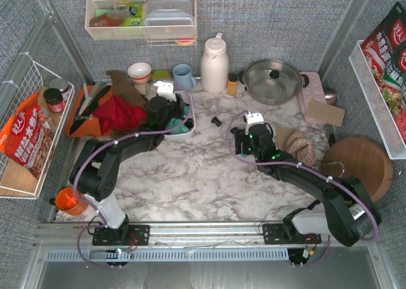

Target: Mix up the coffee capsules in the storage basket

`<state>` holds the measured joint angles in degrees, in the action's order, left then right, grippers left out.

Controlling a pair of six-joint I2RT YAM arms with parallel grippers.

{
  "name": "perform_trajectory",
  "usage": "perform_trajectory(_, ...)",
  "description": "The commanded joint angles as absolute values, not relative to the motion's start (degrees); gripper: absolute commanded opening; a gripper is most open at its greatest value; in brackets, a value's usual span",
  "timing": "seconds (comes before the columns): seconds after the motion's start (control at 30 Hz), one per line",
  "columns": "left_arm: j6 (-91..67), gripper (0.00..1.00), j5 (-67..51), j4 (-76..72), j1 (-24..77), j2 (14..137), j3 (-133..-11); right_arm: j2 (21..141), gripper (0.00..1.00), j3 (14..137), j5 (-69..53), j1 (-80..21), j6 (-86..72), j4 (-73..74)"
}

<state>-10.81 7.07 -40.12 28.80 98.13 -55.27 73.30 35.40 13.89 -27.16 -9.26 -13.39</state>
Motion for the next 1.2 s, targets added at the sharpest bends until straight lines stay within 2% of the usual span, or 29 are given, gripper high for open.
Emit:
perform_trajectory(0.0,-16.08,0.44,11.12,-26.75,26.66,102.74,-59.82,74.16,0.71,37.26,15.77,-27.25,-10.37,-12.39)
perform_trajectory(0.17,-18.75,0.46,9.42,-27.66,24.26,108.99,-65.51,74.68,0.71,37.94,17.86,-27.25,-10.21,-10.89)
perform_trajectory(0.27,-19.71,0.51,9.49,-24.98,23.0,112.95,-70.72,75.83,0.71,38.51,19.15,-27.24,-10.1,-10.17)
perform_trajectory(0.6,-21.61,0.99,6.69,-22.0,20.33,118.47,-78.45,81.72,0.74,43.75,28.14,-27.19,-14.09,-0.76)
perform_trajectory(0.77,-22.43,0.99,3.98,-21.72,20.34,114.57,-75.52,80.99,0.76,43.43,29.49,-27.03,-15.98,-0.01)
perform_trajectory(0.87,-22.9,0.99,1.26,-23.19,20.47,107.85,-70.55,80.82,0.76,43.16,29.46,-26.73,-17.3,0.17)
perform_trajectory(1.17,-26.53,0.99,-3.75,-18.43,21.38,94.54,-60.25,86.79,0.76,46.06,22.25,-25.09,-19.16,1.86)
